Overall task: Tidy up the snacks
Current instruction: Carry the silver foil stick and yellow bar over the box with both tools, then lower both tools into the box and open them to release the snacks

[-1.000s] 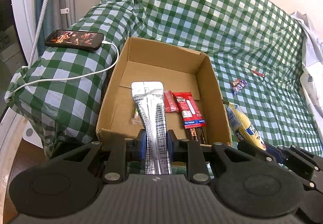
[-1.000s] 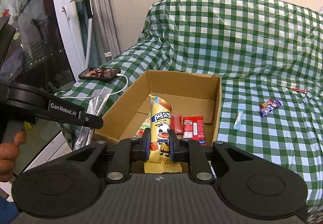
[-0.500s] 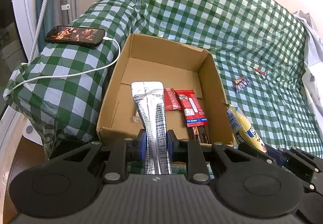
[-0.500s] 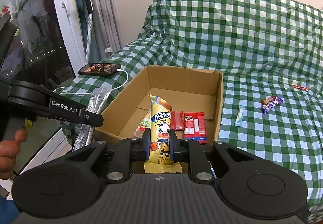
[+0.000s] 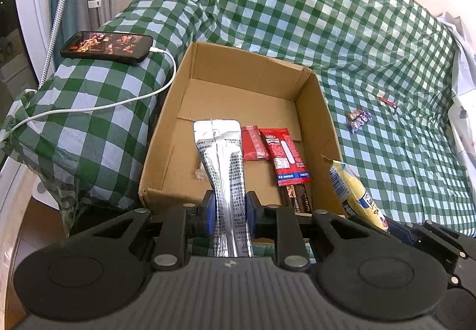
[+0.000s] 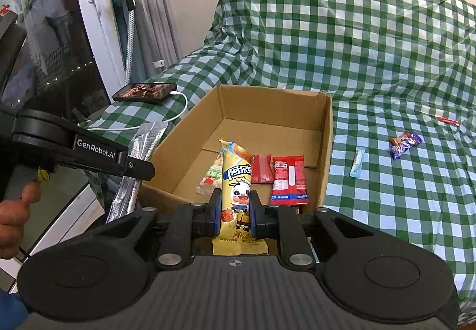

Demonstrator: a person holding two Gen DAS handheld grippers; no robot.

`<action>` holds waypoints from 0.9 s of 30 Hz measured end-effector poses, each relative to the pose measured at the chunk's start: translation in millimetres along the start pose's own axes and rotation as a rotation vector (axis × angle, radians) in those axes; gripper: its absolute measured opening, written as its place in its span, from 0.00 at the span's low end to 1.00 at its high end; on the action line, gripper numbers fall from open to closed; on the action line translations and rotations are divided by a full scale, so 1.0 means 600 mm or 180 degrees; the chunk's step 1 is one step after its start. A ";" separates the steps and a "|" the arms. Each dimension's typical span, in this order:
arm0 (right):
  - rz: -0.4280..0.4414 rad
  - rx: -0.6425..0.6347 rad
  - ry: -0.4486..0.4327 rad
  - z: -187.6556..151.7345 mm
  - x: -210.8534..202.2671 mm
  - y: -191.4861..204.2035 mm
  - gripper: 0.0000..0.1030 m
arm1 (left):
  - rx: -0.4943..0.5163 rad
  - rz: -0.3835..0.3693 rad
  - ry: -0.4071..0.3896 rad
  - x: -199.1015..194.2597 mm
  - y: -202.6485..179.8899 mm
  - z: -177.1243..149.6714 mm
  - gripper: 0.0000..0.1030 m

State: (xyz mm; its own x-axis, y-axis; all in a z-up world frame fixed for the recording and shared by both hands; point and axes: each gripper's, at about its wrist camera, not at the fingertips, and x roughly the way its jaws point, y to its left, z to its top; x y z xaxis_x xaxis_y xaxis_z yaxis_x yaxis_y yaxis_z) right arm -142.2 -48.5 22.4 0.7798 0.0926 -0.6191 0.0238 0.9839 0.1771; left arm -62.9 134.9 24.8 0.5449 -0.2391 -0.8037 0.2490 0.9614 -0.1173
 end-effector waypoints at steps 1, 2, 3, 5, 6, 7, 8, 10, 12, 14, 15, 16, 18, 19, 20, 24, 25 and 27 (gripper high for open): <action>0.0000 0.0003 0.0011 0.000 0.002 0.001 0.18 | 0.0001 0.0001 0.0013 0.003 0.001 0.002 0.23; 0.0000 0.0009 0.0023 0.001 0.004 0.000 0.18 | 0.0003 0.0003 0.0026 0.007 0.001 0.003 0.23; 0.0001 0.0015 0.0036 0.001 0.006 -0.001 0.18 | 0.0004 0.0009 0.0037 0.011 0.002 0.005 0.23; 0.0004 0.0026 0.0067 0.002 0.011 -0.002 0.18 | 0.0002 0.0026 0.0056 0.018 0.002 0.009 0.23; 0.0005 0.0033 0.0085 0.002 0.015 -0.004 0.18 | -0.0001 0.0029 0.0069 0.022 0.002 0.011 0.23; 0.0004 0.0039 0.0097 0.003 0.018 -0.004 0.18 | -0.0002 0.0032 0.0082 0.027 0.003 0.014 0.23; 0.0005 0.0047 0.0112 0.004 0.021 -0.005 0.18 | -0.0001 0.0038 0.0091 0.031 0.003 0.016 0.23; 0.0007 0.0064 0.0143 0.007 0.030 -0.009 0.18 | 0.0007 0.0048 0.0116 0.041 0.002 0.023 0.23; 0.0011 0.0080 0.0175 0.011 0.041 -0.014 0.18 | 0.0009 0.0061 0.0132 0.050 0.002 0.031 0.23; 0.0014 0.0091 0.0196 0.016 0.052 -0.019 0.18 | 0.0006 0.0077 0.0145 0.060 0.001 0.040 0.23; 0.0017 0.0097 0.0205 0.019 0.058 -0.022 0.18 | 0.0003 0.0084 0.0154 0.065 0.000 0.044 0.23; 0.0020 0.0106 0.0212 0.022 0.064 -0.025 0.18 | 0.0002 0.0087 0.0166 0.072 0.001 0.050 0.23; 0.0033 0.0118 0.0222 0.029 0.076 -0.030 0.18 | 0.0003 0.0097 0.0189 0.084 0.000 0.061 0.23; 0.0036 0.0122 0.0226 0.031 0.082 -0.033 0.18 | 0.0009 0.0104 0.0197 0.091 -0.002 0.066 0.23; 0.0042 0.0127 0.0230 0.035 0.088 -0.036 0.18 | 0.0017 0.0112 0.0206 0.096 -0.003 0.071 0.23; 0.0058 0.0143 0.0225 0.048 0.112 -0.047 0.18 | 0.0042 0.0135 0.0252 0.124 -0.008 0.089 0.23; 0.0059 0.0150 0.0224 0.052 0.119 -0.049 0.18 | 0.0047 0.0138 0.0263 0.131 -0.010 0.093 0.23; 0.0056 0.0170 0.0228 0.059 0.133 -0.055 0.18 | 0.0063 0.0145 0.0281 0.146 -0.012 0.103 0.23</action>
State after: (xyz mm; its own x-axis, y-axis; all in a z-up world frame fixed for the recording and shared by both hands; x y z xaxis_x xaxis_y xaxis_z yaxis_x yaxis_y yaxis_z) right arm -58.6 -79.1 -5.9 0.7338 0.1225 -0.6682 0.0453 0.9726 0.2280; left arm 32.5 98.8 -8.9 0.4837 -0.1814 -0.8563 0.2418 0.9679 -0.0684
